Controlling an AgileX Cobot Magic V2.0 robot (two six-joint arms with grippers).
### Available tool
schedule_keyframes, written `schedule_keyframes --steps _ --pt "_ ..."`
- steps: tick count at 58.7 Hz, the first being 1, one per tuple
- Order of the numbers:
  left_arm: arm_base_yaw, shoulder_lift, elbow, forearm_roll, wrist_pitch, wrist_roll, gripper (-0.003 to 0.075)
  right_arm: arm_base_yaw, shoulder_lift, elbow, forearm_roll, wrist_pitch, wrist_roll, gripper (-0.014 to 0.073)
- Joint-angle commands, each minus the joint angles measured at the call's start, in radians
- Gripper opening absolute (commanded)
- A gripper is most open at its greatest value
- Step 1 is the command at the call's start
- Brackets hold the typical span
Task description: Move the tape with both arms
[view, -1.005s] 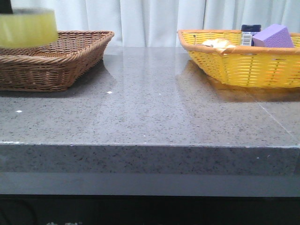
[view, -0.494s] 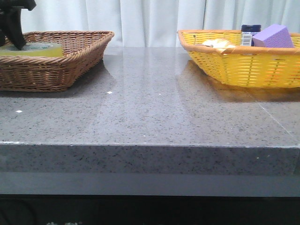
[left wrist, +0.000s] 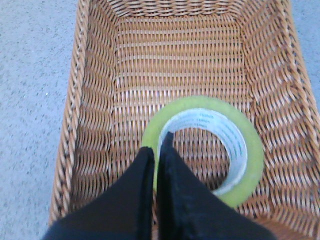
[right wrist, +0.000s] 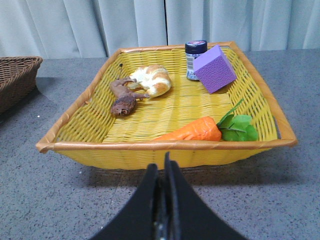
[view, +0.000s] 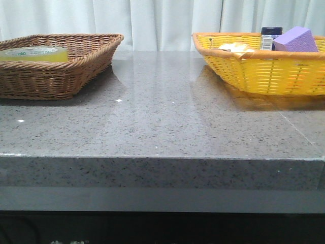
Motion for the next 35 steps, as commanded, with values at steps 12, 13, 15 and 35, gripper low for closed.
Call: schedule_keyframes --steps 12,13,15,35 --pt "0.0 -0.383 0.384 -0.034 -0.328 -0.002 -0.002 -0.006 0.006 -0.025 0.001 -0.081 -0.004 -0.0038" --pt "0.0 -0.424 0.417 -0.034 -0.351 -0.002 -0.002 -0.006 0.006 -0.025 0.001 -0.081 -0.004 -0.0038" --pt "0.0 -0.466 0.461 -0.034 -0.38 -0.002 -0.002 -0.006 0.006 -0.025 0.001 -0.081 -0.004 -0.0038" --pt "0.0 -0.945 0.877 -0.041 -0.475 -0.003 -0.002 -0.006 0.006 -0.025 0.001 -0.079 -0.004 -0.0038"
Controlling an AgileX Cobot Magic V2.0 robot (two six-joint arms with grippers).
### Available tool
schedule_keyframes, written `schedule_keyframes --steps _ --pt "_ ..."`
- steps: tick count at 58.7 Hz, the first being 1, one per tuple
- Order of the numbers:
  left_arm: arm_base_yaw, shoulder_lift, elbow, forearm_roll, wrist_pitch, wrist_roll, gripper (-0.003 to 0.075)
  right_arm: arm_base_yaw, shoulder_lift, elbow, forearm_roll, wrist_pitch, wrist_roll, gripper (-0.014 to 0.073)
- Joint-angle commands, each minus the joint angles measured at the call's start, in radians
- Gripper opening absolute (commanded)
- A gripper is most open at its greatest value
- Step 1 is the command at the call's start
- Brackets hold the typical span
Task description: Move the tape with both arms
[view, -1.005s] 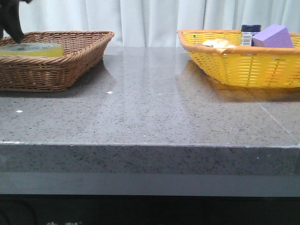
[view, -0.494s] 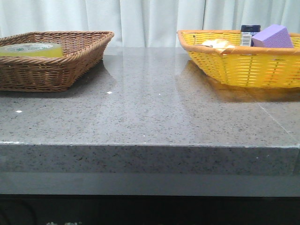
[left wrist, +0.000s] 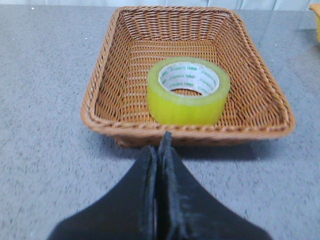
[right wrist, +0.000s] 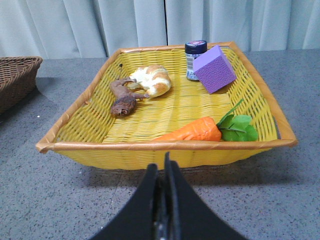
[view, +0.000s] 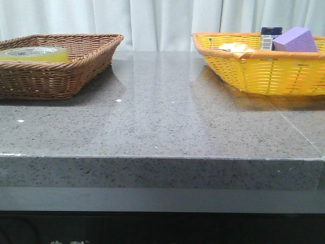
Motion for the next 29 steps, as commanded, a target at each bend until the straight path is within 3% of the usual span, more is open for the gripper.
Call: schedule_keyframes --steps 1,15,29 --pt "0.0 -0.103 0.036 -0.013 -0.089 -0.003 -0.002 -0.006 0.006 -0.025 0.001 -0.079 -0.004 -0.0038" --pt "0.0 -0.339 0.118 -0.025 -0.061 -0.003 -0.002 -0.006 0.006 -0.025 0.001 -0.079 -0.004 -0.0038" --pt "0.0 -0.372 0.118 -0.025 -0.068 -0.003 -0.002 -0.006 0.006 -0.025 0.001 -0.079 -0.004 -0.0038"
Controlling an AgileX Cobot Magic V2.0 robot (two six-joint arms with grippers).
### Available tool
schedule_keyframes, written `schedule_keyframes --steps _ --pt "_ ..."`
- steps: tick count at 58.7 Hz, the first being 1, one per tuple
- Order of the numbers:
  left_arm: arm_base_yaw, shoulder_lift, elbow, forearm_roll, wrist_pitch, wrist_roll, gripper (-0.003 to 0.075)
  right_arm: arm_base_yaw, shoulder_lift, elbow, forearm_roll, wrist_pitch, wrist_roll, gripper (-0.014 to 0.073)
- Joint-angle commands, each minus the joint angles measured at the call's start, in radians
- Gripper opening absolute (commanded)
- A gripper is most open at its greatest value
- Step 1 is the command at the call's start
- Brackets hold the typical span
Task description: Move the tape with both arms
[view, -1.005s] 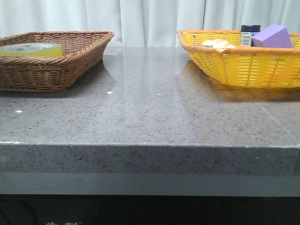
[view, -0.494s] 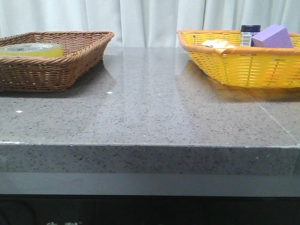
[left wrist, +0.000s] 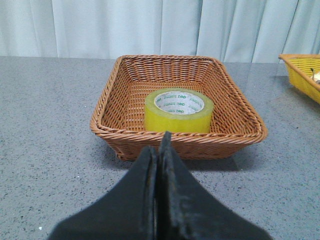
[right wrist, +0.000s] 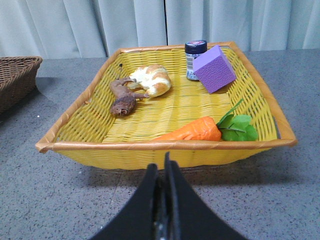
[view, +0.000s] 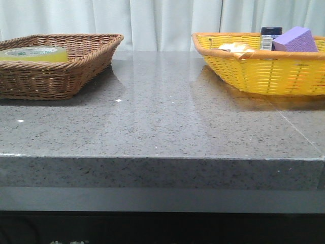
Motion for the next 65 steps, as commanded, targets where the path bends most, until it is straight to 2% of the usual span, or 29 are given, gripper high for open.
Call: schedule_keyframes --steps 1,17,26,32,42,53,65 --pt "0.0 0.01 -0.026 -0.013 -0.076 -0.003 -0.002 -0.006 0.006 -0.025 0.001 -0.079 -0.004 -0.0038" --pt "0.0 0.008 -0.022 -0.004 -0.079 -0.003 -0.002 -0.006 0.006 -0.025 0.001 -0.079 -0.004 -0.0038" --pt "0.001 -0.042 0.009 0.027 -0.084 -0.055 -0.002 -0.006 0.006 -0.025 0.001 -0.079 -0.004 -0.0038" --pt "0.001 -0.1 0.065 0.061 -0.093 -0.106 -0.002 -0.006 0.006 -0.025 0.001 -0.079 -0.004 -0.0038" --pt "0.001 -0.214 0.192 0.061 -0.103 -0.108 -0.002 -0.006 0.006 -0.025 0.001 -0.079 -0.004 -0.0038" --pt "0.042 -0.209 0.274 0.058 -0.115 -0.108 -0.002 -0.006 0.006 -0.025 0.001 -0.074 -0.004 -0.0038" --pt "0.058 -0.209 0.375 0.058 -0.19 -0.108 -0.002 -0.006 0.006 -0.025 0.001 -0.074 -0.004 -0.0038"
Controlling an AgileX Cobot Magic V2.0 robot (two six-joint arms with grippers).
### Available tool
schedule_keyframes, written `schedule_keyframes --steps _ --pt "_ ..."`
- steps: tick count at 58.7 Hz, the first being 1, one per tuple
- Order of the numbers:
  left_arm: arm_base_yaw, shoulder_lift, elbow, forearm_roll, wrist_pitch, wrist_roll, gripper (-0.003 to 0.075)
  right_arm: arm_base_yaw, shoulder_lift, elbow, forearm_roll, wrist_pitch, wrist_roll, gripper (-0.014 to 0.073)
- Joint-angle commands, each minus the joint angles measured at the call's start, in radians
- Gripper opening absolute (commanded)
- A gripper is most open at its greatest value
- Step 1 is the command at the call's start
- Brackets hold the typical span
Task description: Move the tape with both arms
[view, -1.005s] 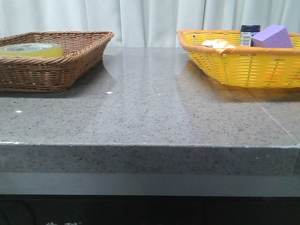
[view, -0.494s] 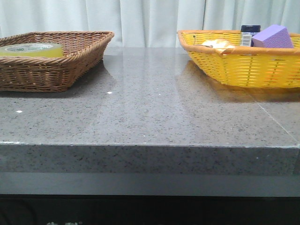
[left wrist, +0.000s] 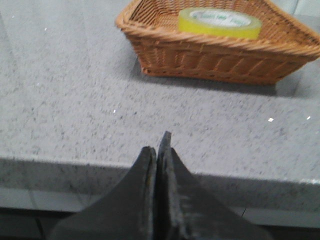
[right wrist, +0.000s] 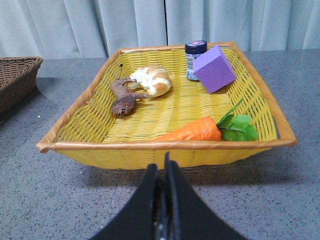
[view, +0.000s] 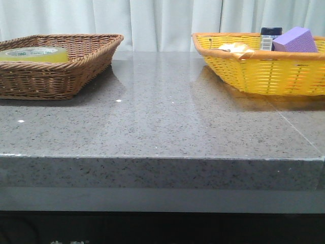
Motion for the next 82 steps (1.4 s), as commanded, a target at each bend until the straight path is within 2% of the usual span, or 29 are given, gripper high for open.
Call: schedule_keyframes --steps 1,7,17,70,82 --pt "0.003 -0.02 0.018 -0.003 -0.12 -0.011 -0.002 -0.006 0.008 -0.025 0.001 -0.074 -0.004 -0.0038" --pt "0.003 -0.02 0.066 -0.003 -0.183 -0.011 -0.002 -0.006 0.008 -0.025 0.001 -0.074 -0.004 -0.0038" --pt "0.003 -0.02 0.064 -0.011 -0.195 -0.011 -0.002 -0.006 0.008 -0.025 0.001 -0.074 -0.004 -0.0038" --pt "0.003 -0.02 0.064 -0.011 -0.195 -0.011 -0.002 -0.006 0.008 -0.025 0.001 -0.074 -0.004 -0.0038" --pt "0.003 -0.02 0.064 -0.011 -0.195 -0.011 -0.002 0.086 -0.027 0.056 -0.093 -0.133 -0.004 -0.0038"
